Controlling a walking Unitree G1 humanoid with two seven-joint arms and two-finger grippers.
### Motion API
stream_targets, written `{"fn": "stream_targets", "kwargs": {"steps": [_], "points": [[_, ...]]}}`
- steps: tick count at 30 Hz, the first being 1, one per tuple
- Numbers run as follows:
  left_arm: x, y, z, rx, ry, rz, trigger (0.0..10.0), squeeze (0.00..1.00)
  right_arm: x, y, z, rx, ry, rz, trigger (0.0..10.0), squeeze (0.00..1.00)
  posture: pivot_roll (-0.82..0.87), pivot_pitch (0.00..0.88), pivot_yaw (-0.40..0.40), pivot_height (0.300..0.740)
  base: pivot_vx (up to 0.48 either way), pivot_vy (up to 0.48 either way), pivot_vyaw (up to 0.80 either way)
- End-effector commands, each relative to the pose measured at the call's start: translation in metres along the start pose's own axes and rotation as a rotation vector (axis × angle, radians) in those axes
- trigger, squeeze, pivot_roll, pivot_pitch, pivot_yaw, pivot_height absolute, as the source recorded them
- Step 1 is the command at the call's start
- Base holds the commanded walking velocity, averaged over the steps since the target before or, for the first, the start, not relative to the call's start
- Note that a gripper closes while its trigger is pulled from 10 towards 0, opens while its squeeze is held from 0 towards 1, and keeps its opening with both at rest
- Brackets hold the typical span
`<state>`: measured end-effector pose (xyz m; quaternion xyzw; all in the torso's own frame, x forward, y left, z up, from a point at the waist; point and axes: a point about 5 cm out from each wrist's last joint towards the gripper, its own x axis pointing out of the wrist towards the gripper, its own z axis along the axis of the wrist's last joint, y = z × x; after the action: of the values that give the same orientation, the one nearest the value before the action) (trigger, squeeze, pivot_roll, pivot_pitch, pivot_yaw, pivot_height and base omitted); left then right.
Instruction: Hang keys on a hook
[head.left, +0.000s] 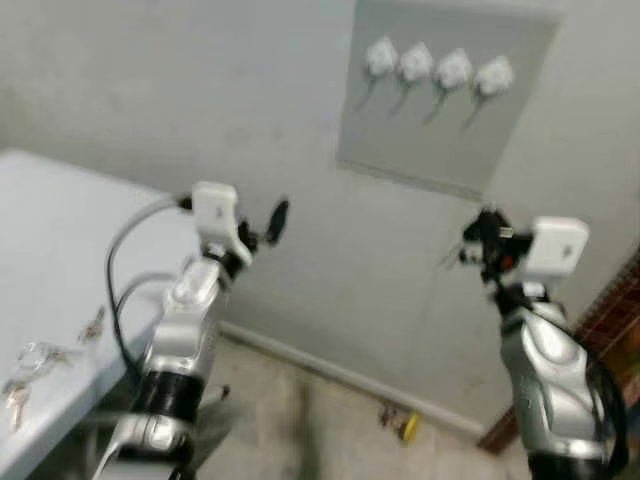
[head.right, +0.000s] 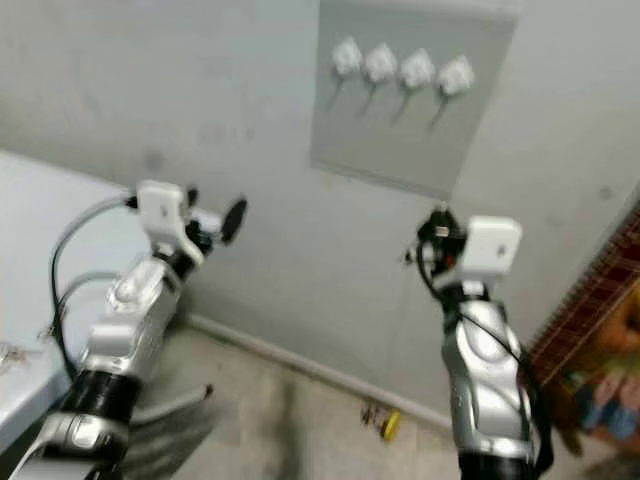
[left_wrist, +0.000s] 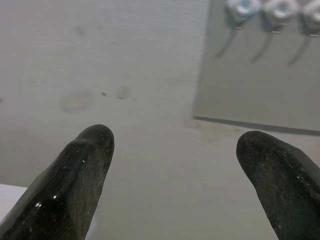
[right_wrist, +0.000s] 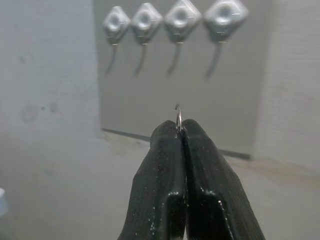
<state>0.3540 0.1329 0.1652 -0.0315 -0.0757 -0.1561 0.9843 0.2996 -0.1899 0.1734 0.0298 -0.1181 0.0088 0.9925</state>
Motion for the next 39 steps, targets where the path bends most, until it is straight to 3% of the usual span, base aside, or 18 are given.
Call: {"fn": "stream_targets", "kwargs": {"steps": [1, 14, 16, 20, 23, 25, 27, 30, 32, 35, 37, 39], "points": [[0.001, 0.004, 0.004, 0.012, -0.004, 0.006, 10.0, 0.00, 0.003, 0.005, 0.005, 0.001, -0.020, 0.022, 10.0, 0.00, 0.03, 0.000, -0.068, 0.740, 0.360, 0.000, 0.00], [0.002, 0.005, 0.006, 0.002, -0.013, 0.023, 10.0, 0.00, 0.003, 0.004, 0.003, -0.015, -0.008, 0.030, 10.0, 0.00, 0.03, 0.000, -0.075, 0.740, 0.303, 0.000, 0.00], [0.004, 0.005, 0.009, -0.069, -0.036, 0.054, 10.0, 0.00, 0.004, 0.004, -0.001, 0.011, 0.029, 0.018, 10.0, 0.00, 0.03, 0.000, -0.077, 0.740, 0.000, 0.000, 0.00], [0.008, 0.000, 0.009, -0.097, -0.022, 0.057, 10.0, 0.00, 0.005, 0.004, -0.002, -0.004, 0.042, 0.022, 10.0, 0.00, 0.04, 0.000, -0.082, 0.740, 0.000, 0.000, 0.00], [0.012, -0.011, 0.012, -0.009, -0.038, 0.017, 10.0, 0.00, 0.006, 0.005, -0.003, -0.039, 0.063, 0.021, 10.0, 0.00, 0.03, 0.005, -0.079, 0.740, 0.000, 0.000, 0.00], [0.016, -0.024, 0.015, -0.037, -0.041, -0.053, 10.0, 0.00, 0.008, 0.006, -0.004, -0.036, 0.083, 0.035, 10.0, 0.00, 0.03, 0.009, -0.078, 0.740, 0.000, 0.000, 0.00], [0.018, -0.032, 0.018, -0.005, -0.047, -0.102, 10.0, 0.00, 0.009, 0.007, -0.004, -0.042, 0.080, 0.047, 10.0, 0.00, 0.03, 0.011, -0.076, 0.740, 0.000, 0.000, 0.00], [0.027, -0.059, 0.032, 0.067, -0.085, -0.265, 10.0, 0.00, 0.018, 0.016, 0.003, -0.070, 0.038, 0.150, 10.0, 0.00, 0.03, 0.021, -0.071, 0.740, 0.000, 0.000, 0.00], [0.028, -0.061, 0.033, 0.074, -0.089, -0.276, 10.0, 0.00, 0.019, 0.016, 0.004, -0.068, 0.034, 0.159, 10.0, 0.00, 0.03, 0.021, -0.071, 0.740, 0.000, 0.000, 0.00], [0.037, -0.081, 0.047, 0.049, -0.125, -0.364, 10.0, 0.00, 0.033, 0.020, 0.011, -0.018, 0.012, 0.218, 10.0, 0.00, 0.03, 0.028, -0.064, 0.740, 0.000, 0.000, 0.00], [0.038, -0.082, 0.048, 0.054, -0.125, -0.368, 10.0, 0.00, 0.035, 0.020, 0.012, -0.019, 0.005, 0.224, 10.0, 0.00, 0.03, 0.028, -0.064, 0.740, 0.000, 0.000, 0.00], [0.040, -0.095, 0.053, 0.074, -0.139, -0.424, 10.0, 0.00, 0.048, 0.023, 0.019, -0.051, -0.025, 0.238, 10.0, 0.00, 0.02, 0.028, -0.056, 0.740, 0.000, 0.000, 0.00]]}}
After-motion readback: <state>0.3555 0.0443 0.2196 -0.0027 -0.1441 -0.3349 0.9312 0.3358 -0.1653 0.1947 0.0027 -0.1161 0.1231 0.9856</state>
